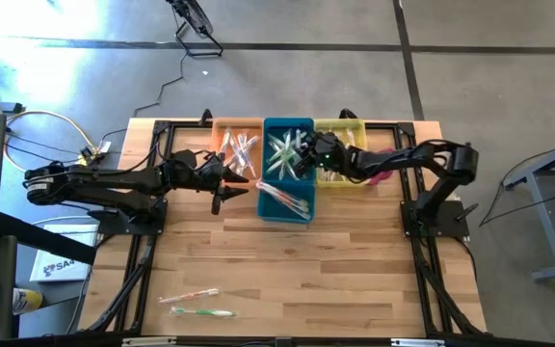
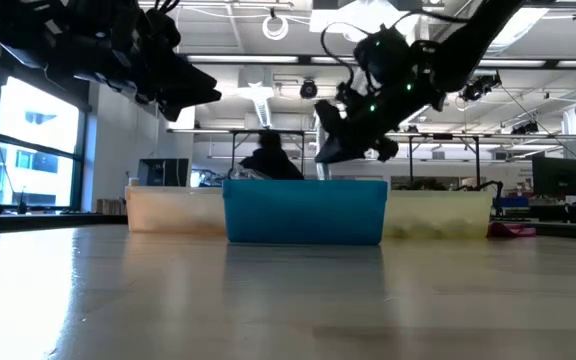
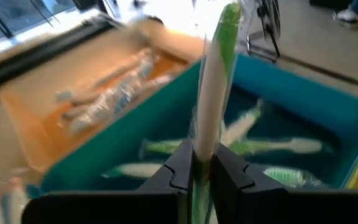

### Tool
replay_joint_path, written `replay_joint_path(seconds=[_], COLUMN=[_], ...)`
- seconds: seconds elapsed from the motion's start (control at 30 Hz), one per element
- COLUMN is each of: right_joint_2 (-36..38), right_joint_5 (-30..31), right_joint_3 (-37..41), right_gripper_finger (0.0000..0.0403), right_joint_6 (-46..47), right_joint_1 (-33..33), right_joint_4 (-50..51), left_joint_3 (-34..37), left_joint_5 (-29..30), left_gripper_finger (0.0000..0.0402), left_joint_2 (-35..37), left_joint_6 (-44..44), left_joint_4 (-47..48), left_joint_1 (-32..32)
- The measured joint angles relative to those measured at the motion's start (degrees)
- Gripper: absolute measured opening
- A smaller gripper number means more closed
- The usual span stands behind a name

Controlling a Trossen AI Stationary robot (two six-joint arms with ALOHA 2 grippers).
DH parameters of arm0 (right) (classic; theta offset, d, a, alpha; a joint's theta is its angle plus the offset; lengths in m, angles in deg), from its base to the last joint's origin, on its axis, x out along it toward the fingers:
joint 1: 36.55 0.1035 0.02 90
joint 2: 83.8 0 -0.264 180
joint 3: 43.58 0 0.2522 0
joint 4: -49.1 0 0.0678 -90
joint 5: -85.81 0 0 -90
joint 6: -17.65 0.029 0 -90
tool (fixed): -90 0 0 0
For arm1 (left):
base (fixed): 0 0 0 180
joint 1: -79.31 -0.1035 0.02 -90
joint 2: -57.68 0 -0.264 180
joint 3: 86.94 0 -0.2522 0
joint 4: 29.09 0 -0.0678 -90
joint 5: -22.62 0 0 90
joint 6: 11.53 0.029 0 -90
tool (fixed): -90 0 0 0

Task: Pick & Place Toothbrushes
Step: Put the green toothbrush into the top blue bin, then put the orange toothbrush into the bottom blue bin

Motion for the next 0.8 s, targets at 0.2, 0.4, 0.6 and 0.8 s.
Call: replay_joint_path(seconds=[0.2, 0.4, 0.6, 0.8], right_joint_2=[-2.79, -2.79, -2.62, -0.41], right_joint_5=[-0.49, 1.75, 3.97, 1.38], right_joint_3=[0.0, 0.0, 0.0, 0.04], right_gripper_finger=[0.0023, 0.0087, 0.0186, 0.0226], right_joint_6=[1.6, 1.28, -1.41, -0.65], right_joint_1=[-0.07, -0.06, -0.06, 0.11], right_joint_4=[-1.47, -4.04, -4.2, -5.21], left_joint_3=[0.0, 0.0, -0.02, -0.04], left_joint_5=[0.02, 0.02, 0.02, 0.01], left_gripper_finger=[0.0149, 0.0149, 0.0149, 0.0149], left_joint_2=[0.0, 0.0, 0.0, 0.0], left_joint_6=[0.01, 0.24, 0.23, 0.23], left_joint_4=[-0.07, 0.02, 0.26, 2.0], left_joint_1=[-0.01, -0.01, 0.0, -0.01])
